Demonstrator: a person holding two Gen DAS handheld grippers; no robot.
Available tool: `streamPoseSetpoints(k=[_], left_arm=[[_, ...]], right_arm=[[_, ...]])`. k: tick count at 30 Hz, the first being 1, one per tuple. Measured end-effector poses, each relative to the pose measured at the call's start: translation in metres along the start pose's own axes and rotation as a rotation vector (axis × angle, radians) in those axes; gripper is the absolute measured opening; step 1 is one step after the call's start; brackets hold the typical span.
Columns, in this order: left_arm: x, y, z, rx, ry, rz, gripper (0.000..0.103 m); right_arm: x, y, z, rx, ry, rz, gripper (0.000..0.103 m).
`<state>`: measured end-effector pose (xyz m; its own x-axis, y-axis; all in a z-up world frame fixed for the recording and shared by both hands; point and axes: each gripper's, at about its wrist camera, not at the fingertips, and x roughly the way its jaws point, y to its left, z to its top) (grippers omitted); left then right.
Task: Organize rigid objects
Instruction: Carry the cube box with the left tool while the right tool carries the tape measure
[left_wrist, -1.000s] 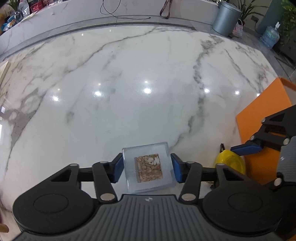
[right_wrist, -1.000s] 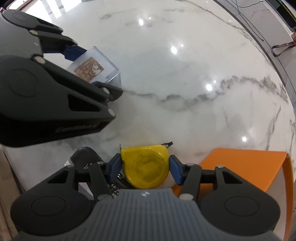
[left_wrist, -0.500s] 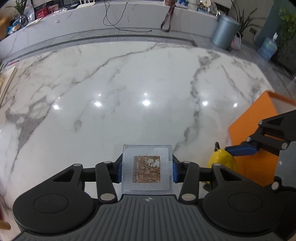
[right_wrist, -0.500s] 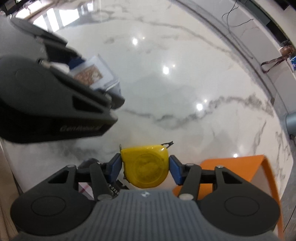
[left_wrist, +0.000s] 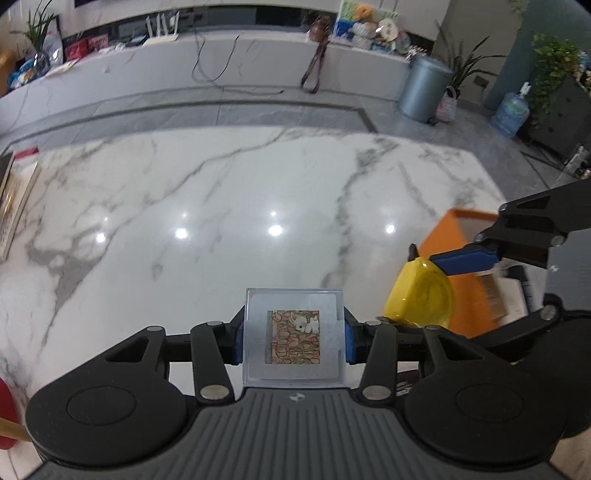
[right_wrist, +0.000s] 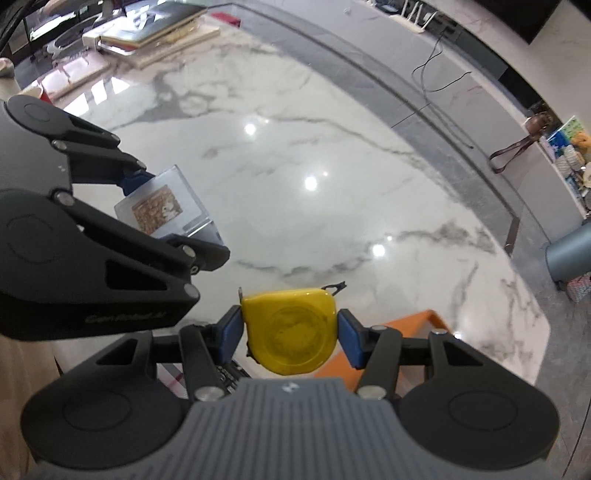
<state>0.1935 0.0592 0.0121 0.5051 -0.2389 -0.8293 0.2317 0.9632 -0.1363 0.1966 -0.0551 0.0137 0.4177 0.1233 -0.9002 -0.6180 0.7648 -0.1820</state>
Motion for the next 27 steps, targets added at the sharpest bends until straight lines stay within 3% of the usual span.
streamPoseSetpoints(k=[6,13,21,27], left_arm=[[-0.025,-0.036,0.008,0.049,-0.056,-0.064,0.053],[-0.034,-0.094,0.014,0.139,-0.093,-0.154,0.053],[-0.011,-0.167,0.009,0.243,-0.040,-0.251,0.053],[0.024,-0.212,-0.001,0.307,0.045,-0.270,0.053]], right_arm=[[-0.028,-0.023,-0.022,0.024,-0.022,-0.043,0.055],[-0.055,-0.065,-0.071,0.089,-0.002,-0.119,0.056],[-0.052,-0.106,-0.138,0.158,0.088,-0.158,0.056],[-0.026,-0.124,-0.177,0.182,0.172,-0.146,0.056]])
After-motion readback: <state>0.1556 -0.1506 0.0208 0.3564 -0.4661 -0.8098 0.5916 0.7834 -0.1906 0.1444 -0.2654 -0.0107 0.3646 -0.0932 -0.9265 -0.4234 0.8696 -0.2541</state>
